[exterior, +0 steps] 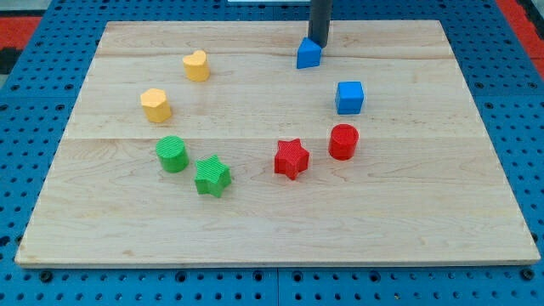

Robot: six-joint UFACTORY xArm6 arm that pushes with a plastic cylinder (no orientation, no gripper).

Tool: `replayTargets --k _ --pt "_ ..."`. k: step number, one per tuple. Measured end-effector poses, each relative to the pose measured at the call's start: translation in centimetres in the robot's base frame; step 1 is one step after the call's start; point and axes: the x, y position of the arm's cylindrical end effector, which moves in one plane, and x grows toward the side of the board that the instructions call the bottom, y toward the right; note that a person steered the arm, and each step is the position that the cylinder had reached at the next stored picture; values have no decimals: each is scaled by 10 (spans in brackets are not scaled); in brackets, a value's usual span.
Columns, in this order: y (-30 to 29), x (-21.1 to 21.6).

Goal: Place blue cube to the bottom right of the blue triangle

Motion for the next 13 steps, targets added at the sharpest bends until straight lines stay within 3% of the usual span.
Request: replayTargets --k 2,4,6,7,9,11,12,13 --pt "9 23" --pt "126 30" --pt "196 43" --pt "189 33" --pt "47 13" --pt "-47 15" --pt "-22 22" --pt "46 59"
